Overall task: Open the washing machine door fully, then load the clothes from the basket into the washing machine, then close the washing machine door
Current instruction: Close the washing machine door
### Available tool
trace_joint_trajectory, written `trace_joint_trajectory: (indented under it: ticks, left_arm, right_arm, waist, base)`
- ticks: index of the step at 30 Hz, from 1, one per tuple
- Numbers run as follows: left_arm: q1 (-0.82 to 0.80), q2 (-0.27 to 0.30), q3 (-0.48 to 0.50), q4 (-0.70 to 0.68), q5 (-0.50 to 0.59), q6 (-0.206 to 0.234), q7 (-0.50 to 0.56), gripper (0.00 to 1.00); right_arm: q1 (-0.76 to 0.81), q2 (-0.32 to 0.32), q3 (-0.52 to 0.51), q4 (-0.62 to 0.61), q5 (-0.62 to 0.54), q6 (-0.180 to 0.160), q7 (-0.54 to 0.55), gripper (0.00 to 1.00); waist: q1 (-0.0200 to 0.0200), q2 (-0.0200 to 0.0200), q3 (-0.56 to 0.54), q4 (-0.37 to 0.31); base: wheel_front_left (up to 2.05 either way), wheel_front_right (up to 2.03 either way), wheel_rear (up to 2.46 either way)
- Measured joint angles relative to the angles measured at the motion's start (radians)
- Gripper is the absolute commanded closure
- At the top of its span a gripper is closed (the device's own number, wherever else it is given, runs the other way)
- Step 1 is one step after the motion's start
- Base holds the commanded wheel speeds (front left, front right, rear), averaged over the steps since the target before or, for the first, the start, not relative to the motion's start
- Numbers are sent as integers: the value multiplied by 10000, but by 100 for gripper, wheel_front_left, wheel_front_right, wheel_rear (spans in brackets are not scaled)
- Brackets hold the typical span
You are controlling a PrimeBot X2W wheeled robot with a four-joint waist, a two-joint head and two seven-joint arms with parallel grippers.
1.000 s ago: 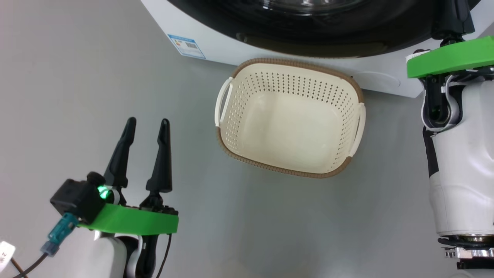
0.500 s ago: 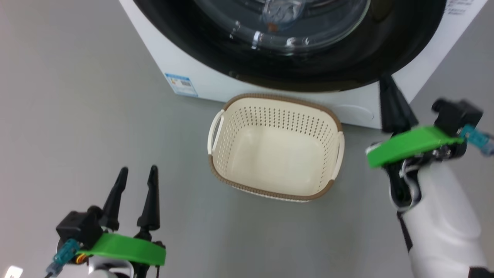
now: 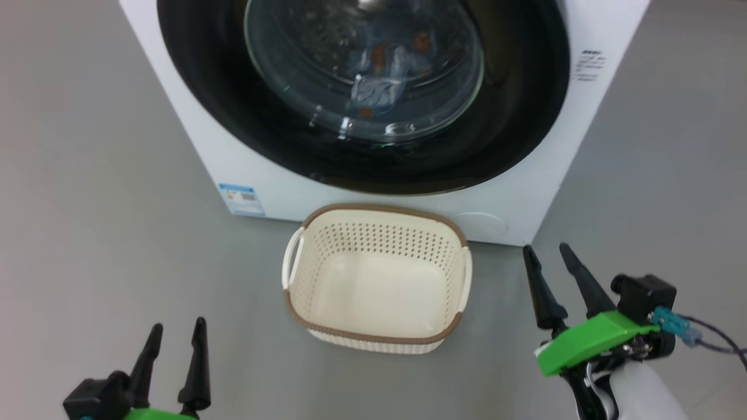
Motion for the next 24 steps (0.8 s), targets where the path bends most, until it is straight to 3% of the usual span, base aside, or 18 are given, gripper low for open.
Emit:
trace_joint_trajectory:
  ticks: [24]
  left_arm:
    - [887, 416, 663, -330, 19, 0, 0, 0]
  right_arm:
    - [1908, -560, -721, -819, -71, 0, 0, 0]
  waist:
    - [0, 0, -1006, -2013]
  base:
    - [0, 0, 0]
